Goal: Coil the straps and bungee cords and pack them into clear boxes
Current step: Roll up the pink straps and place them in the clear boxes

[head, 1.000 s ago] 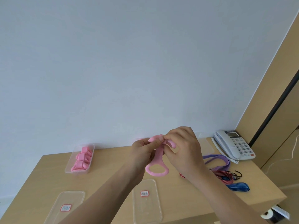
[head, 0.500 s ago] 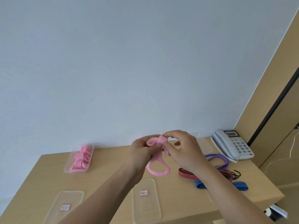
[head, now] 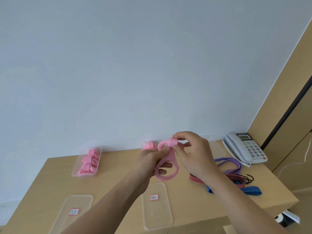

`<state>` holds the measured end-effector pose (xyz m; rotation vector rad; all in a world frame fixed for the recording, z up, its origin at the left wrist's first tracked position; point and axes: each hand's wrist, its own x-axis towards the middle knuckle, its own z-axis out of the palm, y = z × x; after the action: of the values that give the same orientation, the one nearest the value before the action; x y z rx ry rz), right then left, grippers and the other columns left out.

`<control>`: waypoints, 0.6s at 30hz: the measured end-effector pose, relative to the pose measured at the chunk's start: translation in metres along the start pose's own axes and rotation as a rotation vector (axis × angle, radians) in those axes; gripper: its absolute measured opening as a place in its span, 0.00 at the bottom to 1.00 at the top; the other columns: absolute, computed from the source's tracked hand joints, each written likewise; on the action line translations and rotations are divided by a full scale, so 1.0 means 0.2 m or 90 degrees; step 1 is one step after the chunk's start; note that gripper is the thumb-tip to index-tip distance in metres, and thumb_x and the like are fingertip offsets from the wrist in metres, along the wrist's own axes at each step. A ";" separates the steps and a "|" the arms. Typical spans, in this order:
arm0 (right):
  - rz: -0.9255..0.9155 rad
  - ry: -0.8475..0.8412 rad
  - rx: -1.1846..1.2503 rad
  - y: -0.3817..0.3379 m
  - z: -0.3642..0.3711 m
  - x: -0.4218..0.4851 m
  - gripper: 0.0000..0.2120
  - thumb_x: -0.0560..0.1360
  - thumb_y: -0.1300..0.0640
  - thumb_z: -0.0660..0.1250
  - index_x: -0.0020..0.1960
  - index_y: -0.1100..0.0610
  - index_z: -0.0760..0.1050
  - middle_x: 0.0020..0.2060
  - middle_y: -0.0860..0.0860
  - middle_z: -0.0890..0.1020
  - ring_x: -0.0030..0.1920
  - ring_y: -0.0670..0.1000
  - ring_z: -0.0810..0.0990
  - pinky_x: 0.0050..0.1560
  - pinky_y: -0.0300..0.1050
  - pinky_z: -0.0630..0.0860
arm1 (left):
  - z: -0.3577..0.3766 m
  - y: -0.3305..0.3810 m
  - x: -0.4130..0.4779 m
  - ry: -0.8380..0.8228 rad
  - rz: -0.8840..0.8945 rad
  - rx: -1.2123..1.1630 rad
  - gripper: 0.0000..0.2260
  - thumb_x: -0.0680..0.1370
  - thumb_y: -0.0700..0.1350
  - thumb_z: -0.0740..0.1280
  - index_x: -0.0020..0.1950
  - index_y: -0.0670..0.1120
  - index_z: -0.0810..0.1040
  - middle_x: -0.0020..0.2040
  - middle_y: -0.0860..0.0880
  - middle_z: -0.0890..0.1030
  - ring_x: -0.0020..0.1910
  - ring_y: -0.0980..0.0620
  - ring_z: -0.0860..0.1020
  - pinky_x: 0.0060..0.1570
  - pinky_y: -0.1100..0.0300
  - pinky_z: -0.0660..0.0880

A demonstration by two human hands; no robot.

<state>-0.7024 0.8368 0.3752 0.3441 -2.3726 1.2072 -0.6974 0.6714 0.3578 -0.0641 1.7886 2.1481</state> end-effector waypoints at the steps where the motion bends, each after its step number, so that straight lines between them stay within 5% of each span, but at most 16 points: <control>1: 0.000 0.011 0.010 -0.01 0.01 0.00 0.08 0.73 0.63 0.72 0.49 0.52 0.82 0.45 0.41 0.84 0.50 0.43 0.81 0.48 0.38 0.77 | -0.01 0.00 -0.01 0.011 -0.015 -0.010 0.17 0.79 0.49 0.72 0.60 0.38 0.82 0.48 0.42 0.86 0.43 0.47 0.83 0.40 0.55 0.78; 8: -0.106 0.061 -0.063 -0.06 0.13 -0.05 0.10 0.69 0.66 0.76 0.45 0.53 0.82 0.42 0.43 0.82 0.42 0.45 0.79 0.42 0.43 0.77 | -0.11 0.02 -0.04 -0.015 -0.021 -0.047 0.16 0.78 0.54 0.72 0.58 0.44 0.86 0.57 0.43 0.87 0.55 0.44 0.85 0.51 0.54 0.80; 11: -0.147 0.068 -0.105 -0.09 0.19 -0.06 0.11 0.67 0.67 0.78 0.45 0.54 0.83 0.44 0.45 0.82 0.41 0.46 0.78 0.43 0.38 0.76 | -0.16 0.03 -0.06 -0.033 -0.002 -0.050 0.17 0.79 0.55 0.71 0.58 0.44 0.86 0.59 0.44 0.86 0.63 0.39 0.81 0.56 0.52 0.79; 18: -0.172 0.073 -0.138 -0.18 0.30 -0.10 0.10 0.67 0.69 0.75 0.41 0.55 0.83 0.44 0.42 0.82 0.49 0.46 0.79 0.50 0.38 0.75 | -0.32 0.01 -0.06 -0.032 -0.018 -0.091 0.14 0.77 0.51 0.74 0.54 0.41 0.87 0.59 0.40 0.85 0.57 0.40 0.84 0.55 0.47 0.81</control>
<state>-0.6867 0.7670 0.3597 0.4914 -2.2450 0.8175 -0.6985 0.6069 0.3494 -0.0681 1.5960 2.2335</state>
